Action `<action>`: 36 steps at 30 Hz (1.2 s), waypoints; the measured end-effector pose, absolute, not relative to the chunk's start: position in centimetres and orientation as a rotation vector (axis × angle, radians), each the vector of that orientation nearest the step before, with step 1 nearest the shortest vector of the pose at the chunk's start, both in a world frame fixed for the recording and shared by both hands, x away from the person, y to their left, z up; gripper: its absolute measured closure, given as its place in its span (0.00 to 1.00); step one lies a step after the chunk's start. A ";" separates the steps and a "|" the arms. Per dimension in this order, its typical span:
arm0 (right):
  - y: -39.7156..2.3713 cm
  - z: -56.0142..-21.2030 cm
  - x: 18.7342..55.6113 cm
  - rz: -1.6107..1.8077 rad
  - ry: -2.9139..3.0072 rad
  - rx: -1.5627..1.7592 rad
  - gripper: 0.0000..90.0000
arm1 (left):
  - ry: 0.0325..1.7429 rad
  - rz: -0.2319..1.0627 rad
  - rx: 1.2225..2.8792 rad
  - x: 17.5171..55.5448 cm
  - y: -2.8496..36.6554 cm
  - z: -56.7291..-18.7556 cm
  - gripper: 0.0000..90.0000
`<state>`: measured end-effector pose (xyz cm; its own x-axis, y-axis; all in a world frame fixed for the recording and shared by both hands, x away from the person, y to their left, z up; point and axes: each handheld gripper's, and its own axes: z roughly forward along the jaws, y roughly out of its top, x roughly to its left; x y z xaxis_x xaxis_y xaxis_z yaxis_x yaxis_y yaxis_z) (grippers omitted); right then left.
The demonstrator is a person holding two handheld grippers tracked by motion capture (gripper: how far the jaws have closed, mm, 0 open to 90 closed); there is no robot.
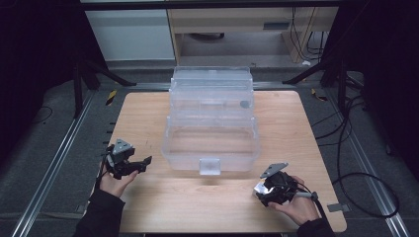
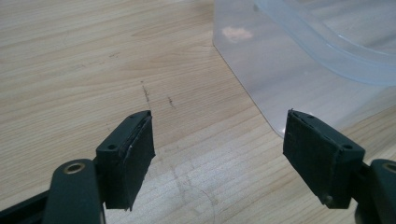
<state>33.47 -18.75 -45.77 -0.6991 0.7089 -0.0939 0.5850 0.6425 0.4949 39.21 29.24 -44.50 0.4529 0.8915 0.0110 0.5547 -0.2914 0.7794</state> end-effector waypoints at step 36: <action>-26.9 -43.9 34.8 0.739 2.218 1.303 0.29 | 1.142 0.600 1.974 38.9 28.2 -42.2 0.35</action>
